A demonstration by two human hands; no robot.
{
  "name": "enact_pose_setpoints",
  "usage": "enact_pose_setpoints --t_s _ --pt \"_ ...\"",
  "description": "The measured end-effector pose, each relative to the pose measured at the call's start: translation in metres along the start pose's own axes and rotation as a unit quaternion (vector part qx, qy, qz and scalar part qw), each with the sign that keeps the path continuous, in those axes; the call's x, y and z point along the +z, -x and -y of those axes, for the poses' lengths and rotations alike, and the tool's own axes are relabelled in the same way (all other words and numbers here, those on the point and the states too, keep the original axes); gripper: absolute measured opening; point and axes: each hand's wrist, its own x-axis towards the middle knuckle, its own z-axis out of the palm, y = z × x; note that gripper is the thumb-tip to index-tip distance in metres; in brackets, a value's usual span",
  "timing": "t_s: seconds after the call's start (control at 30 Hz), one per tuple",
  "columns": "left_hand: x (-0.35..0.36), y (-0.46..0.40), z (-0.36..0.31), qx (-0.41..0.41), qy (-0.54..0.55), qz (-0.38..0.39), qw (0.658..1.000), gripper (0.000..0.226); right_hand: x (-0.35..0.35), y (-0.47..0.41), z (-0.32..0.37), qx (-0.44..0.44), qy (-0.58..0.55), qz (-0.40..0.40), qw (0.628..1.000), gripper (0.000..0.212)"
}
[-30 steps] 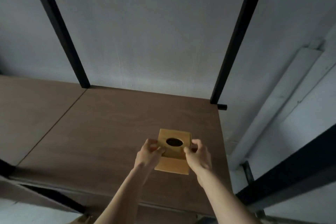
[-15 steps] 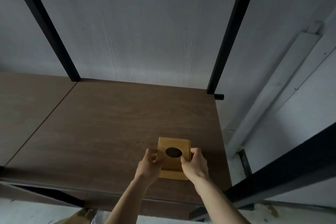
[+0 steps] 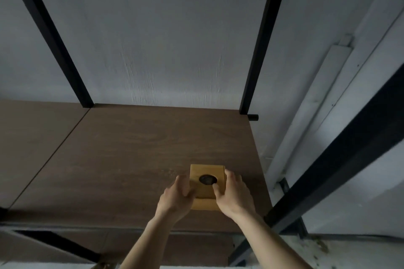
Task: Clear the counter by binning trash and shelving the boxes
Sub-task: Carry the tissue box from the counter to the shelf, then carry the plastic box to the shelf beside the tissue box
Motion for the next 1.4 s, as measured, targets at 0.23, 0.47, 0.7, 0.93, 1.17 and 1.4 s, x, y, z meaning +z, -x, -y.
enact_pose_setpoints --t_s 0.23,0.47,0.7,0.93,1.17,1.4 --pt "-0.031 0.044 -0.001 0.155 -0.152 -0.052 0.975 0.077 -0.023 0.060 0.008 -0.089 0.126 -0.035 0.987 0.070" --pt "-0.039 0.098 0.005 0.221 -0.231 -0.063 0.945 0.096 -0.040 0.127 0.010 -0.129 0.157 -0.036 0.978 0.065" --pt "-0.024 0.174 -0.013 0.248 -0.260 -0.044 0.932 0.098 -0.065 0.206 -0.033 -0.128 0.161 -0.023 0.978 0.069" --pt "0.037 0.278 -0.069 0.295 -0.276 0.023 0.915 0.094 -0.111 0.314 -0.134 -0.060 0.142 -0.058 0.986 0.067" --pt "0.138 0.361 -0.178 0.438 -0.298 0.109 0.841 0.093 -0.171 0.447 -0.253 0.111 0.106 -0.132 0.979 0.063" --pt "0.245 0.473 -0.260 0.589 -0.294 0.202 0.725 0.092 -0.200 0.620 -0.334 0.333 0.085 -0.230 0.911 0.062"
